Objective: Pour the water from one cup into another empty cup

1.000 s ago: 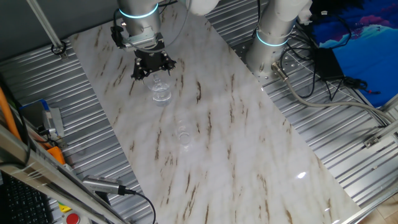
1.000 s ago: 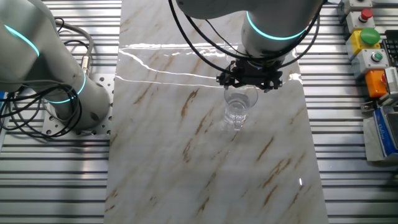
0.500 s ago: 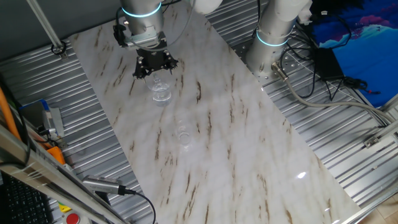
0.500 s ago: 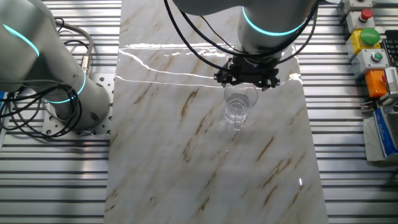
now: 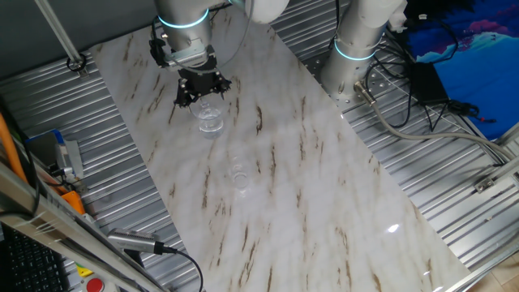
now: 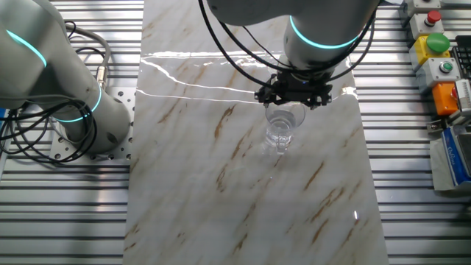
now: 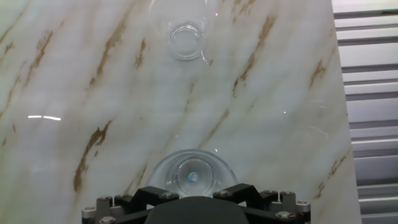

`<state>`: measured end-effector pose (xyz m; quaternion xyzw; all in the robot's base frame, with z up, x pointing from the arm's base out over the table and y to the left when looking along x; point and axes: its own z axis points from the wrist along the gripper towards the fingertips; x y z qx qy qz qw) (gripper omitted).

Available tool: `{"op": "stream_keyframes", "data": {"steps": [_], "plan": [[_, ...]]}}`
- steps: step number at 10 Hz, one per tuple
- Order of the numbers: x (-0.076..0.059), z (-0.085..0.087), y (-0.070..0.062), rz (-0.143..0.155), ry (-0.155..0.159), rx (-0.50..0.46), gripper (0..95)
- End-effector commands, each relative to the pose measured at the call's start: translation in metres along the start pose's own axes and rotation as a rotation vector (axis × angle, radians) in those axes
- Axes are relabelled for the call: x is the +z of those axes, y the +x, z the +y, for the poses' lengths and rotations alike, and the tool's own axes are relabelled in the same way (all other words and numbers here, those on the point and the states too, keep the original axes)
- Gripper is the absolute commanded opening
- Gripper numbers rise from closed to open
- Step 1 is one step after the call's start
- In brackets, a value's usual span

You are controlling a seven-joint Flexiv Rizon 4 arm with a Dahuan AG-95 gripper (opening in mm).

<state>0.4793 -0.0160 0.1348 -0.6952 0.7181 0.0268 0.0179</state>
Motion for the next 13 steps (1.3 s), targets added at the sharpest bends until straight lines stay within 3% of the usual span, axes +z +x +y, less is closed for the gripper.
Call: {"op": "stream_keyframes", "data": {"steps": [1, 13], "plan": [[0.005, -0.001, 0.001, 0.001, 0.001, -0.003, 95.0], [0.016, -0.005, 0.003, 0.006, 0.007, 0.009, 95.0]]}}
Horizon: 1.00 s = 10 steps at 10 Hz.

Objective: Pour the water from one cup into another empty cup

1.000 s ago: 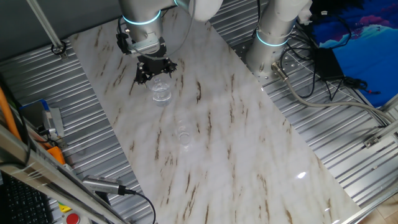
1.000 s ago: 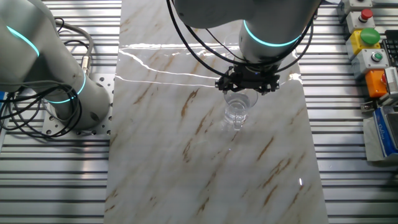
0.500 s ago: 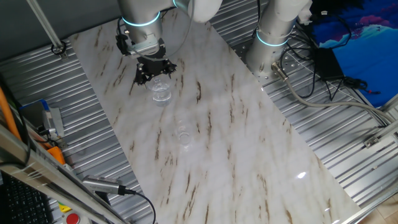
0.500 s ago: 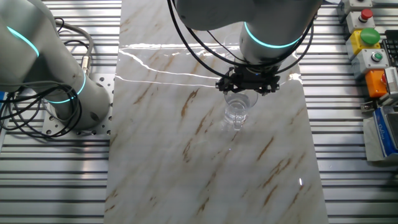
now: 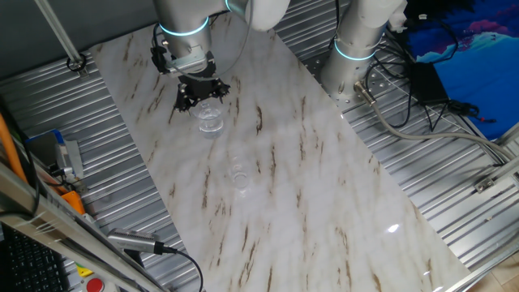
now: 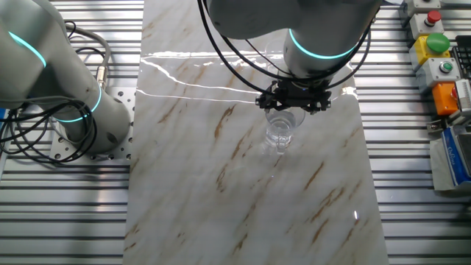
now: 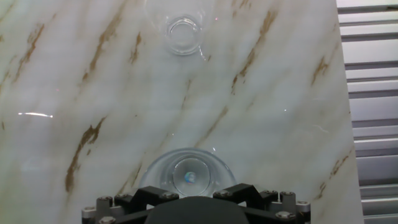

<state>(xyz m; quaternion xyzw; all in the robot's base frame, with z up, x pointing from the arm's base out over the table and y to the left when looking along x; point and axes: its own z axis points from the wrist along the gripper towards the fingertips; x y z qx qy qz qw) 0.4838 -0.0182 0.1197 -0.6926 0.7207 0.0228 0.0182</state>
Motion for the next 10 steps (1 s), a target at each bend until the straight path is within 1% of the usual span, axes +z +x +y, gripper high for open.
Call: {"op": "stream_keyframes", "data": {"steps": [1, 6, 8, 10], "plan": [[0.0015, -0.0002, 0.0002, -0.002, 0.001, 0.004, 95.0], [0.0006, -0.0003, 0.0002, -0.031, -0.019, 0.041, 95.0], [-0.0001, -0.0004, 0.0002, -0.037, -0.022, 0.046, 95.0], [-0.0009, -0.0001, 0.0, -0.047, -0.035, 0.056, 95.0]]}}
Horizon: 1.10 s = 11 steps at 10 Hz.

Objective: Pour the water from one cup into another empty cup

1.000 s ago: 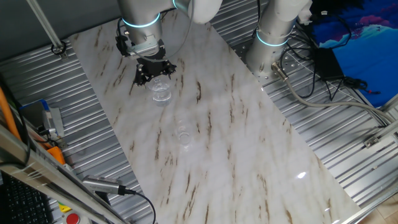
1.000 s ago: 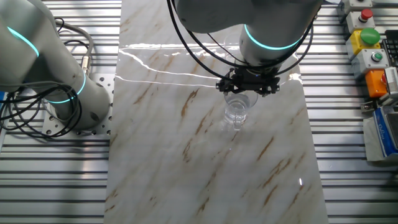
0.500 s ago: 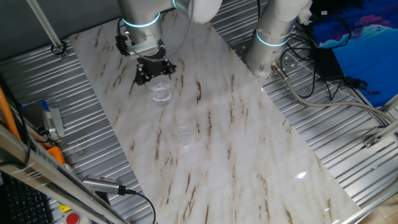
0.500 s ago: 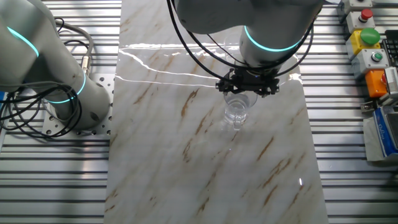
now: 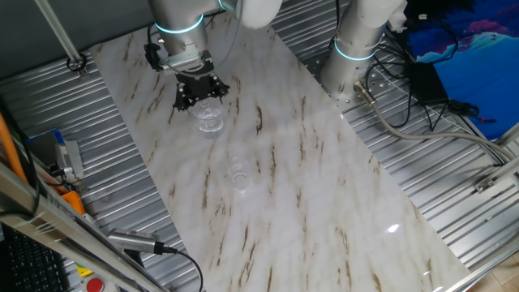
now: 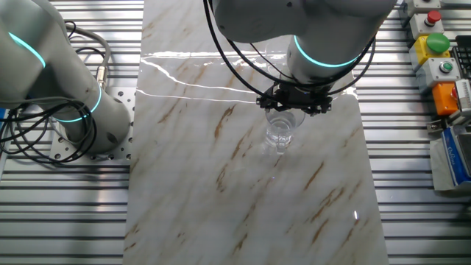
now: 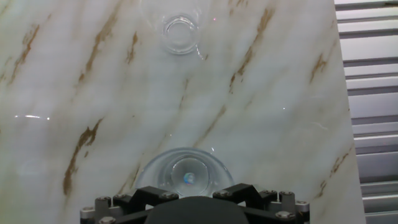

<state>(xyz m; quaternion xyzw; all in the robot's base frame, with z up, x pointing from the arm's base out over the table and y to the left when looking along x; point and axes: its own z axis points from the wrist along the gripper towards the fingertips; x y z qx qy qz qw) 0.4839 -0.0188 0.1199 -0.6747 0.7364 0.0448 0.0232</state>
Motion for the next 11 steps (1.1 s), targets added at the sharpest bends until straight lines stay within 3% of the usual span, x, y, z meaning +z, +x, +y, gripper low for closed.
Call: {"op": "stream_keyframes", "data": {"steps": [1, 8, 11], "plan": [[-0.0015, 0.0003, -0.0008, -0.014, -0.016, 0.008, 95.0], [-0.0032, 0.0016, -0.0013, -0.016, -0.028, 0.001, 95.0], [-0.002, 0.0056, -0.0023, 0.007, -0.024, -0.021, 95.0]]}}
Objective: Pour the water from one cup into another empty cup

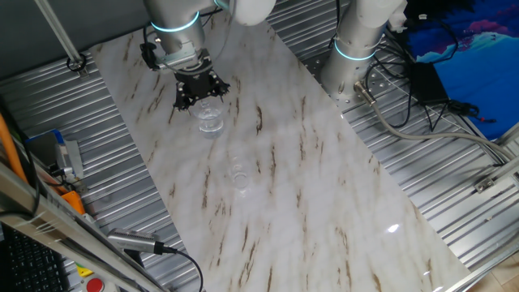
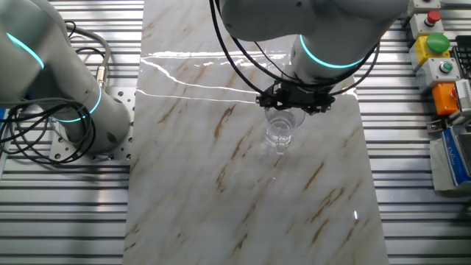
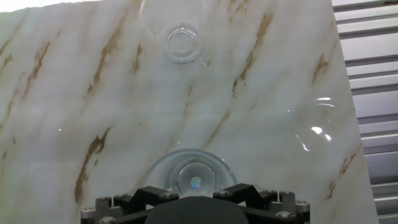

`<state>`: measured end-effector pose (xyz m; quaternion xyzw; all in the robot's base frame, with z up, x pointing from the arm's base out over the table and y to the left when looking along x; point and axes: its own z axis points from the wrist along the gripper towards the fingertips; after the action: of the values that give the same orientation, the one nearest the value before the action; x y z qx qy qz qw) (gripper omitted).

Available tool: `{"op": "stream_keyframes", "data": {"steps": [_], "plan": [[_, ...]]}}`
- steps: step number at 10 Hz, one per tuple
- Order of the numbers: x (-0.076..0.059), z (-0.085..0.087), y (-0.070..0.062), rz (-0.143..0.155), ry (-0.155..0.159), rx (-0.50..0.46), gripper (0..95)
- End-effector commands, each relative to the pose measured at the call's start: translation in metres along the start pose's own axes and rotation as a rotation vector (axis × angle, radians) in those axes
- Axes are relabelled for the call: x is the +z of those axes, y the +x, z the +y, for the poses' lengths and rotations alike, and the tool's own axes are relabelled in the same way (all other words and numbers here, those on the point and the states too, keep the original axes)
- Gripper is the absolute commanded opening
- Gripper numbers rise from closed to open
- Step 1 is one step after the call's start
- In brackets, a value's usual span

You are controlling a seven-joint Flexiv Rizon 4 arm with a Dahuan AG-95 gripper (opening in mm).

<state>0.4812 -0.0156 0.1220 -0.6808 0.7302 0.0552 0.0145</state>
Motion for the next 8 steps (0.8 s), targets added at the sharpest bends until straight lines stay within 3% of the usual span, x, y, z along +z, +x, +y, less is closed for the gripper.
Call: {"op": "stream_keyframes", "data": {"steps": [1, 8], "plan": [[0.0005, 0.0048, 0.0002, 0.013, 0.005, -0.005, 95.0], [0.0016, 0.0081, -0.0007, 0.05, 0.039, -0.01, 95.0]]}}
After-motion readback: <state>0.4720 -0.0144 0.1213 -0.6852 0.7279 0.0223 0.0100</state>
